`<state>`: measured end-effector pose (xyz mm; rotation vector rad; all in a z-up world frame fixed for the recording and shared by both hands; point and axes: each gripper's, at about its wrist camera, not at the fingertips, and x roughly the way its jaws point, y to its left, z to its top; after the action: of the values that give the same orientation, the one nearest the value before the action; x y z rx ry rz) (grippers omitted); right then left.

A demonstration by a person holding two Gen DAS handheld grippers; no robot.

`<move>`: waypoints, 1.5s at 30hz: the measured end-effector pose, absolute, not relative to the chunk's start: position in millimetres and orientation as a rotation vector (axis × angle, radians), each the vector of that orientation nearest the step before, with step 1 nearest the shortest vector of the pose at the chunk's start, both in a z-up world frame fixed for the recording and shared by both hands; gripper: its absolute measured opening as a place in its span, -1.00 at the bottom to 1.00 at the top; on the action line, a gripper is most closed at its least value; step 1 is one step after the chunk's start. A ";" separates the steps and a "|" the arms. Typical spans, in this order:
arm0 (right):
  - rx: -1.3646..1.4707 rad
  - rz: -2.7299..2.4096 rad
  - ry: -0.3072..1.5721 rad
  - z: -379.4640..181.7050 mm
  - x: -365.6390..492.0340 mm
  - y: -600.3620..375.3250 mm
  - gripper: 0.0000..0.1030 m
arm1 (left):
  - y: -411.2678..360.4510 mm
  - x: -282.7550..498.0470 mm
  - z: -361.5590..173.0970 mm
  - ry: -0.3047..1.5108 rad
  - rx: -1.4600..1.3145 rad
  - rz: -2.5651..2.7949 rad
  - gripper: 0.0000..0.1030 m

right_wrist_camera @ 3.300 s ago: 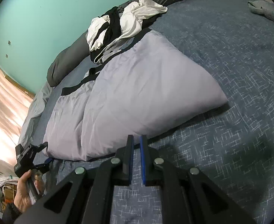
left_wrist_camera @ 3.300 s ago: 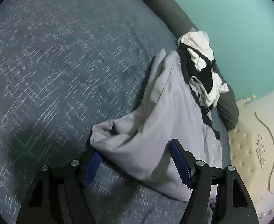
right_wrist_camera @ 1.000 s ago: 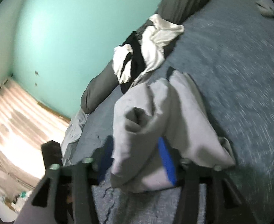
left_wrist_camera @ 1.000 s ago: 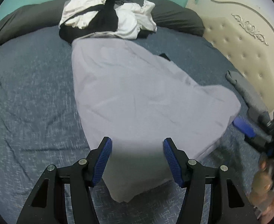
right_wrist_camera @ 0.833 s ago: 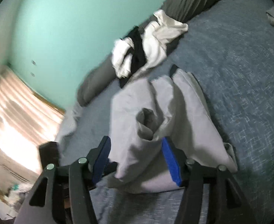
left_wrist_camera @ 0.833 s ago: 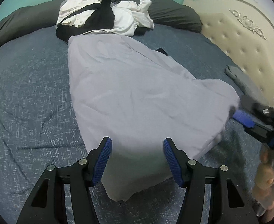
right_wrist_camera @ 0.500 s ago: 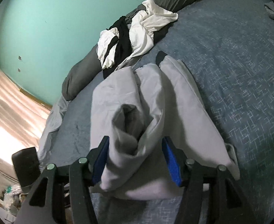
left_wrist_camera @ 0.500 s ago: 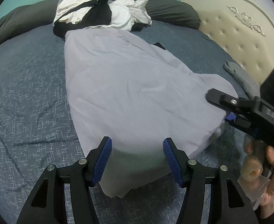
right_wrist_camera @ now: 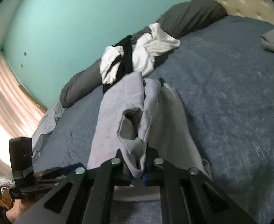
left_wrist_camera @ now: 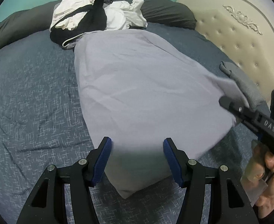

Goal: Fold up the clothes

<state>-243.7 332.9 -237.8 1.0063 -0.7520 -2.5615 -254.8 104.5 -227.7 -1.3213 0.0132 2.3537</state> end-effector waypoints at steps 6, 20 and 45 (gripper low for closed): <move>1.134 -2.564 -0.802 -265.3 -240.3 342.8 -0.89 | 110.6 -257.5 -242.9 0.045 -1.382 2.331 0.20; 1.099 -2.528 -1.115 -272.1 -234.9 389.0 -0.50 | 115.3 -255.4 -259.1 0.062 -1.408 2.338 0.21; 1.304 -2.467 -0.924 -304.4 -259.6 354.7 -1.00 | 112.0 -247.6 -268.7 0.083 -1.406 2.306 0.21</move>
<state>-259.6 354.7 -304.4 1.3045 -0.9239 -2.4667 -247.6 112.0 -268.7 -1.4055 0.0832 2.3059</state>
